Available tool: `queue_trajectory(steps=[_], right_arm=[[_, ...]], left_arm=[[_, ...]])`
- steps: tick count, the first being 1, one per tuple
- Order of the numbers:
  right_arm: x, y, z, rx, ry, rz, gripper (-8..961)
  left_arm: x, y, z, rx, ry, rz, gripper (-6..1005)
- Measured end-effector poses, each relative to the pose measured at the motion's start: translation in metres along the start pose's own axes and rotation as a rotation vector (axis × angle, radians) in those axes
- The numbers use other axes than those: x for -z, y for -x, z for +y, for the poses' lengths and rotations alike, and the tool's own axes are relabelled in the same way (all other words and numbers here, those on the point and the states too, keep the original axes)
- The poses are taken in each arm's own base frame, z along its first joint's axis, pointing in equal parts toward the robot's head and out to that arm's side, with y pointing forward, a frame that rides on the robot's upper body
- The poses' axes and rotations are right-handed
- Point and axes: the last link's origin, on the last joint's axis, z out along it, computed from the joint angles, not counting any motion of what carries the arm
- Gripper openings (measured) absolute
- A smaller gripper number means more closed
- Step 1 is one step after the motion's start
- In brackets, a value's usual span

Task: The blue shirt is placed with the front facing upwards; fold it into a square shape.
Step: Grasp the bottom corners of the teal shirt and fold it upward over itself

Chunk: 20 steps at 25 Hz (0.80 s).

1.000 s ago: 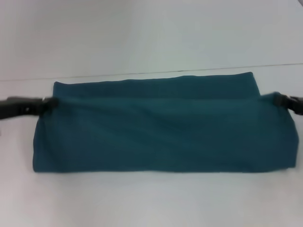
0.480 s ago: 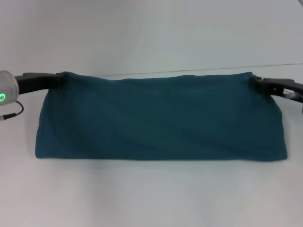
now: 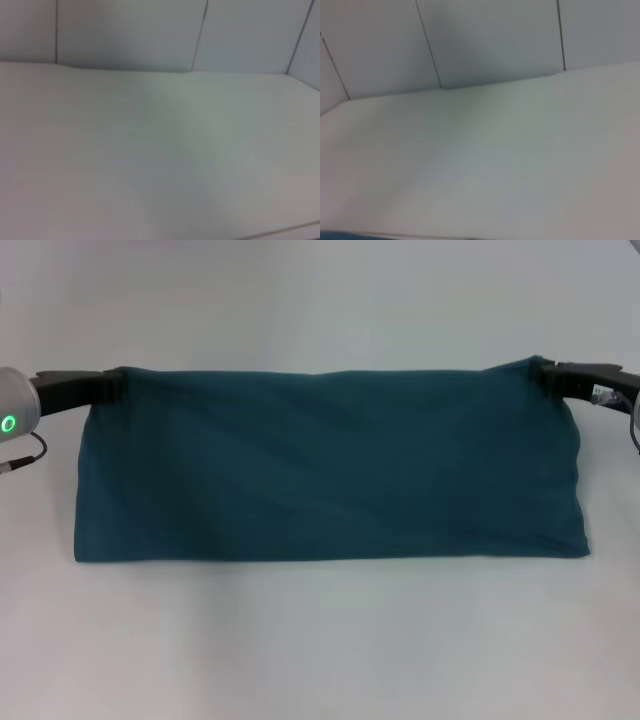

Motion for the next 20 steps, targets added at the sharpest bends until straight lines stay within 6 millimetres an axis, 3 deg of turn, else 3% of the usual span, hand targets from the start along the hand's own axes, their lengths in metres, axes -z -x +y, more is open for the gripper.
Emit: queue_trajectory(steps=[9, 20], right_arm=[[-0.004, 0.013, -0.004, 0.021, -0.033, -0.022, 70], [-0.015, 0.004, -0.003, 0.017, -0.149, -0.047, 81]], left_arm=[[-0.006, -0.006, 0.003, 0.020, -0.014, 0.029, 7], [-0.025, 0.007, 0.016, 0.007, -0.125, 0.049, 15]])
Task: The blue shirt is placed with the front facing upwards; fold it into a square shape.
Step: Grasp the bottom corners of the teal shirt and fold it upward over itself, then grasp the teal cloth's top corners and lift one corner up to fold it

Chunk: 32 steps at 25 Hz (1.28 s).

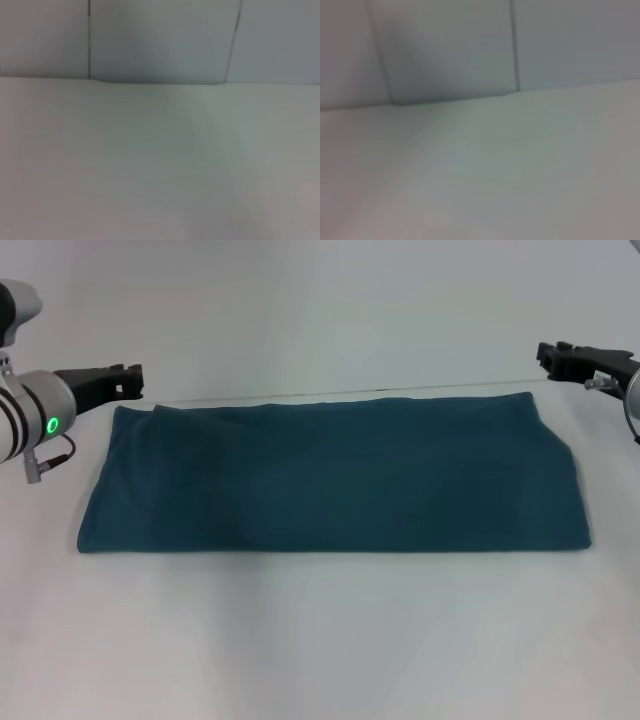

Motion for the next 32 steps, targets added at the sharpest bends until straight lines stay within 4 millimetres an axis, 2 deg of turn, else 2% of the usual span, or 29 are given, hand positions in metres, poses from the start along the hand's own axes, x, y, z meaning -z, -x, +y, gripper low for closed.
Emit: queue_trajectory(steps=[2, 4, 7, 8, 10, 18, 21, 26, 32], right_arm=[[0.000, 0.002, -0.002, -0.022, -0.024, -0.025, 83], [0.002, 0.004, -0.006, -0.034, -0.037, -0.047, 85], [0.006, 0.007, -0.012, -0.050, -0.033, -0.079, 306], [0.008, 0.006, -0.013, -0.054, -0.021, -0.085, 353], [0.013, 0.003, -0.015, -0.062, 0.002, -0.091, 448], [0.049, -0.021, -0.023, -0.109, 0.160, -0.107, 748], [0.067, -0.031, -0.027, -0.110, 0.216, -0.091, 748], [0.093, -0.051, -0.032, -0.112, 0.277, -0.013, 747], [0.119, -0.065, -0.047, -0.173, 0.267, 0.063, 746]], left_arm=[[0.000, 0.000, -0.004, 0.023, -0.022, 0.010, 16], [0.001, 0.000, -0.006, 0.034, -0.030, 0.015, 79], [0.006, 0.002, -0.018, 0.084, -0.054, 0.036, 173], [0.007, 0.003, -0.020, 0.089, -0.057, 0.038, 205], [0.009, 0.004, -0.023, 0.093, -0.062, 0.042, 392], [0.034, 0.011, -0.027, 0.135, 0.089, 0.037, 729], [0.048, 0.016, -0.026, 0.129, 0.169, 0.026, 864], [0.065, 0.033, -0.031, 0.139, 0.217, -0.002, 863], [0.074, 0.050, -0.045, 0.174, 0.165, -0.016, 863]])
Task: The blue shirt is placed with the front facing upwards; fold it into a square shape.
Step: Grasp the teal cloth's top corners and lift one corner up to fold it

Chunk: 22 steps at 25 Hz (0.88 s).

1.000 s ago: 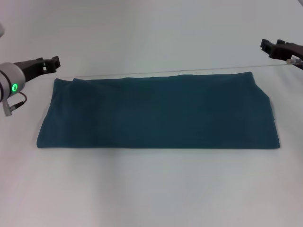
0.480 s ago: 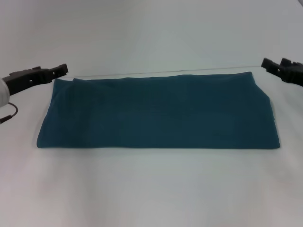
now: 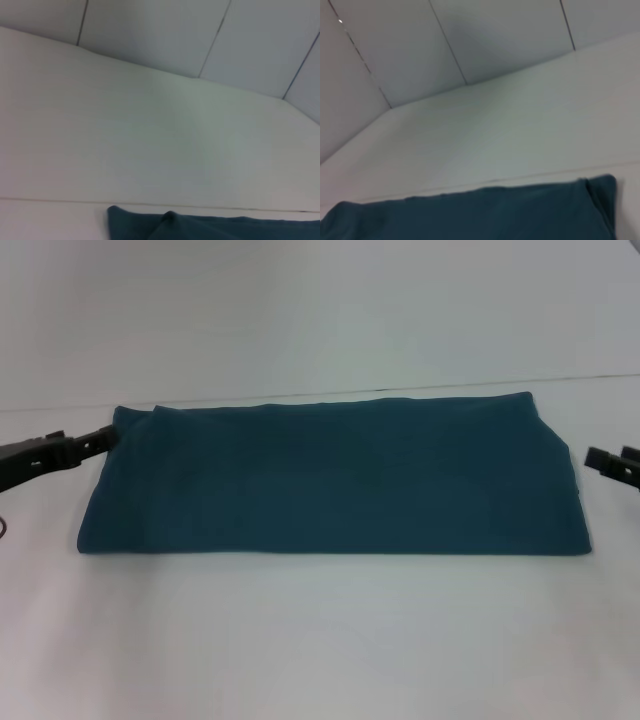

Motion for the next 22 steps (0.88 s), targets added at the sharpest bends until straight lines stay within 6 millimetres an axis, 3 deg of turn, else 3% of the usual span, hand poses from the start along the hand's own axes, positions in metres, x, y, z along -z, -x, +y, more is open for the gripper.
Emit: queue_trajectory(steps=[6, 13, 22], right_arm=[[0.014, -0.003, -0.005, -0.055, -0.010, 0.064, 745], [0.016, 0.001, -0.010, -0.124, -0.018, 0.126, 744], [0.017, 0.009, -0.015, -0.214, -0.039, 0.195, 742]], left_arm=[[0.002, 0.008, -0.006, 0.008, -0.030, -0.014, 862], [0.002, 0.009, -0.009, 0.004, -0.054, -0.013, 861], [-0.003, 0.025, -0.016, -0.032, -0.113, -0.083, 862]])
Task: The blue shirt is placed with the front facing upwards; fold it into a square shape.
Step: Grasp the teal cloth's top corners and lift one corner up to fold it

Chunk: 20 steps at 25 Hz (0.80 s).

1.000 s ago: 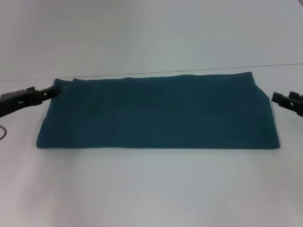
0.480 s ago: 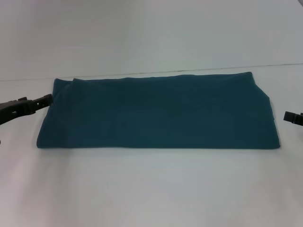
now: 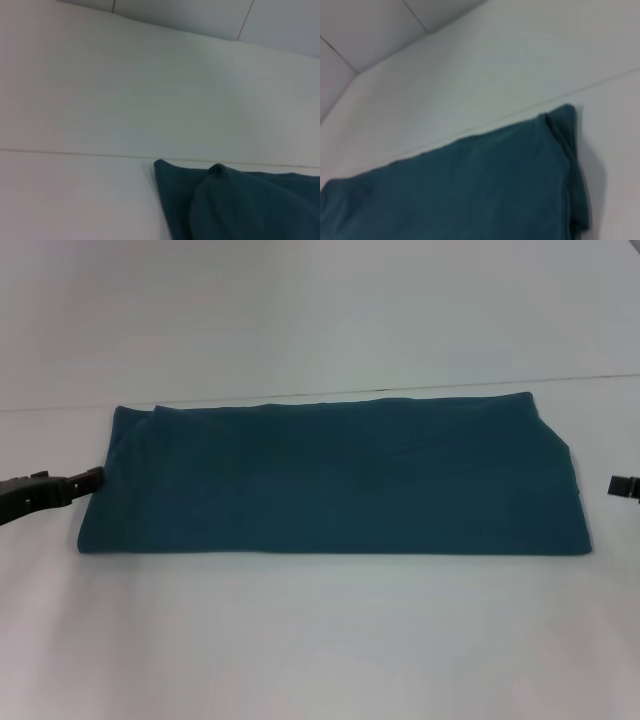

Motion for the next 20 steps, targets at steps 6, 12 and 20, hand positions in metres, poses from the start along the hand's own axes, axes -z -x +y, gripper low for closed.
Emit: queue_trajectory(steps=[6, 12, 20], right_arm=[[-0.007, 0.001, 0.003, -0.026, -0.018, 0.066, 740], [-0.022, -0.003, 0.006, -0.045, -0.035, 0.132, 737], [-0.038, -0.005, 0.010, -0.036, -0.054, 0.148, 734]], left_arm=[[0.001, 0.001, 0.000, -0.003, 0.003, -0.002, 862], [-0.001, -0.001, 0.002, -0.018, 0.005, -0.005, 861], [-0.003, -0.005, 0.005, -0.032, 0.012, -0.003, 861]])
